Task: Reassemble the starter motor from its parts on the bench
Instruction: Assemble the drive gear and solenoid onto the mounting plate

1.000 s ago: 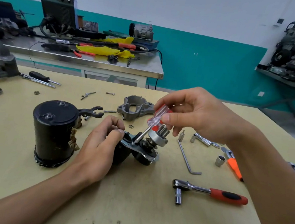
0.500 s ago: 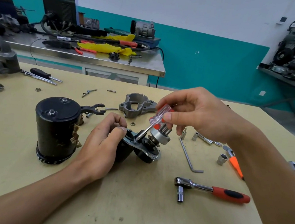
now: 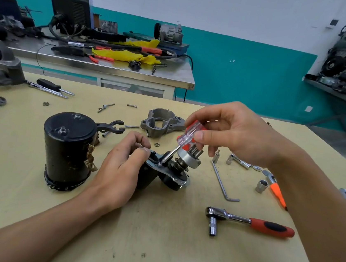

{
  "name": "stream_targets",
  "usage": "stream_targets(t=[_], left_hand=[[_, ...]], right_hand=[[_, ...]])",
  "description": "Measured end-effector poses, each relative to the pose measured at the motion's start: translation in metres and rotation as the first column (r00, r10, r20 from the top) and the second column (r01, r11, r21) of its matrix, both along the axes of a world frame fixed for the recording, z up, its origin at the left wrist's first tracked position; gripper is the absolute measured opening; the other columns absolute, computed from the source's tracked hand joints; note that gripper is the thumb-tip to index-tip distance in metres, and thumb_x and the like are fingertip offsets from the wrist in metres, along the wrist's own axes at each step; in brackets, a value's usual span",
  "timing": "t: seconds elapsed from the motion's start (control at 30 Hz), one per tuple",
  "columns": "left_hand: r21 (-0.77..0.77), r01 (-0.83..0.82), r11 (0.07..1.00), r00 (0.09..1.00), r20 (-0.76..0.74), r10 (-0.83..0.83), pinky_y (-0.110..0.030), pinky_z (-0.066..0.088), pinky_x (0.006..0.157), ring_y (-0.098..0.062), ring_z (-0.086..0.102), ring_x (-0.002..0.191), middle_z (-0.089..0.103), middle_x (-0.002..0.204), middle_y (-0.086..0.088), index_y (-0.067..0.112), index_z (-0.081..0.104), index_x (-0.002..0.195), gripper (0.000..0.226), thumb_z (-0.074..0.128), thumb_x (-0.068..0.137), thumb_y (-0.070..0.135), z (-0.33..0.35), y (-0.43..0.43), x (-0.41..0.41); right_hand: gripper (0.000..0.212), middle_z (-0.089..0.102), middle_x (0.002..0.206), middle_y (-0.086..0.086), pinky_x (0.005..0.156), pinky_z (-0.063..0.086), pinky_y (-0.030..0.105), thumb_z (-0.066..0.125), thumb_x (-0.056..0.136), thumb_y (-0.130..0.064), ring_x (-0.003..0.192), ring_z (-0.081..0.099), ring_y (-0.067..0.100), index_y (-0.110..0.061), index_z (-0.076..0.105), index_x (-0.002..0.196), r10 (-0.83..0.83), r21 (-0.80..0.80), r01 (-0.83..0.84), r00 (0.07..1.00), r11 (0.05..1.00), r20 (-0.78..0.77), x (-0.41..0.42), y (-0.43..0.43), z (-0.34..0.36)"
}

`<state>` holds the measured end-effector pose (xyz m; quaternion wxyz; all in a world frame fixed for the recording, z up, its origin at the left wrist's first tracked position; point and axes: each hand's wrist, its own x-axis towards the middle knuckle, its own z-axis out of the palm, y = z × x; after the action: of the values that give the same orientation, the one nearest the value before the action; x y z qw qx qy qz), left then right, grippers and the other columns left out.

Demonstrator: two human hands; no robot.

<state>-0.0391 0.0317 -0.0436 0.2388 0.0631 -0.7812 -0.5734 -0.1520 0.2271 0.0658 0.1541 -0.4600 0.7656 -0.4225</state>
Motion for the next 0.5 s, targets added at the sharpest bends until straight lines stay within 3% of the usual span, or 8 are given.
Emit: stream_targets(t=[0.23,0.4,0.5], left_hand=[[-0.008,-0.009,1.000,1.000,-0.009,0.009,-0.035,0.035,0.064,-0.006,0.041,0.063,0.049,0.067,0.015,0.033,0.054,0.086,0.013,0.043,0.081,0.038,0.001,0.001,0.000],[-0.023,-0.007,1.000,1.000,-0.008,0.007,-0.034,0.035,0.064,-0.005,0.041,0.064,0.049,0.067,0.015,0.034,0.054,0.086,0.013,0.042,0.082,0.038,0.001,0.001,0.001],[-0.019,0.001,1.000,1.000,-0.009,-0.001,-0.035,0.035,0.064,-0.006,0.042,0.064,0.050,0.066,0.016,0.034,0.054,0.085,0.013,0.042,0.082,0.037,0.001,0.001,0.001]], right_hand=[[0.027,0.074,0.095,-0.007,0.070,0.053,0.022,0.067,0.090,-0.004,0.088,0.071,0.010,-0.025,0.069,0.108,0.031,0.013,-0.032,0.999,0.999,0.010,0.004,0.000,0.003],[0.029,0.072,0.103,-0.009,0.088,0.056,0.032,0.066,0.080,-0.018,0.104,0.069,0.011,-0.033,0.069,0.105,0.058,0.012,-0.058,0.997,0.998,-0.055,0.011,-0.003,0.005],[0.028,0.072,0.104,-0.009,0.091,0.055,0.031,0.068,0.086,-0.012,0.105,0.068,0.009,-0.031,0.068,0.107,0.072,0.022,-0.070,0.994,0.997,-0.085,0.012,-0.003,0.006]])
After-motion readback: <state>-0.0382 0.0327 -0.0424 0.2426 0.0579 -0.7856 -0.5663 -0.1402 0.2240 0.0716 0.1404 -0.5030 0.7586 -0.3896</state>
